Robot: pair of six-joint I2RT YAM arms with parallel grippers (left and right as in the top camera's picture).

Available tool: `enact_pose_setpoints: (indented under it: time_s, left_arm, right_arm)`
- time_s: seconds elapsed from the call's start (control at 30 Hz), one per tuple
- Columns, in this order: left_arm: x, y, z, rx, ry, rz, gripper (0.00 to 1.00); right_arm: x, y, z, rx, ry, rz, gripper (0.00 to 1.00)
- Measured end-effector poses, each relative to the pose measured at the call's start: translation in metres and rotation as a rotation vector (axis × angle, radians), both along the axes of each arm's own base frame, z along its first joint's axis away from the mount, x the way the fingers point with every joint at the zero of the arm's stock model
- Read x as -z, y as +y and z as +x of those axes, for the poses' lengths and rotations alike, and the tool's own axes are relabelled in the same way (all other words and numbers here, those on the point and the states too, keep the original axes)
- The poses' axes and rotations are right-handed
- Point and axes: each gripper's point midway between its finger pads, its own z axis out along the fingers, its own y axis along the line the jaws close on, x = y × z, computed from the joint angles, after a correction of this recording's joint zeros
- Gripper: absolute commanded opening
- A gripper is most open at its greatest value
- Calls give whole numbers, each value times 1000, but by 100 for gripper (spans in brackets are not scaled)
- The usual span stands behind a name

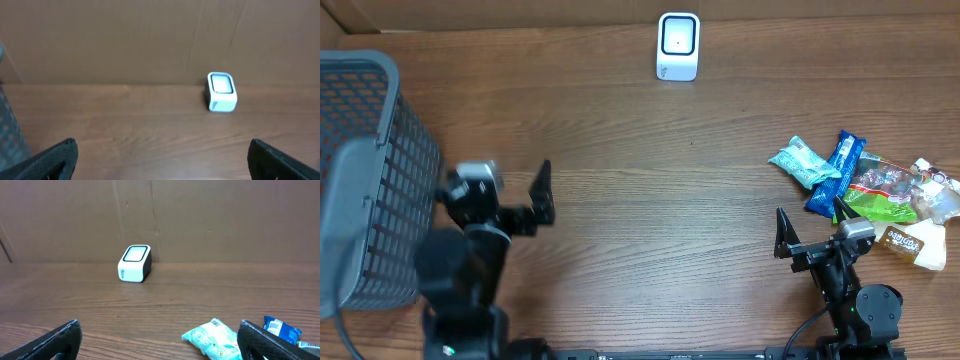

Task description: Scan the item barcode

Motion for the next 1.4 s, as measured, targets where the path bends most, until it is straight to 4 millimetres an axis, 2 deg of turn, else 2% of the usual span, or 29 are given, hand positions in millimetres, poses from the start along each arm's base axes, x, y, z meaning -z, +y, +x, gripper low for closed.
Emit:
enact_pose_setpoints:
  time_s: [0.1,0.33,0.6,0.77,0.93,1.4]
  left_arm:
    - [25,0,-10,-7,-45,6,100]
    - [46,-2,-24,-11,-196,22,99]
    - [69,-3,-31,-17,-250,61,99]
    - [90,0,-27,-31,-216,76,100]
    - [124,4,-25,-51,-115,79,99]
    - [123,7,-25,-64,-116,80,99]
  right_arm:
    - [0,0,0,1,0,0,100]
    - [0,0,0,0,0,0,100]
    - [0,0,0,1,0,0,100]
    - [0,0,0,0,0,0,100]
    - [0,0,0,1,0,0,100]
    - [0,0,0,1,0,0,100]
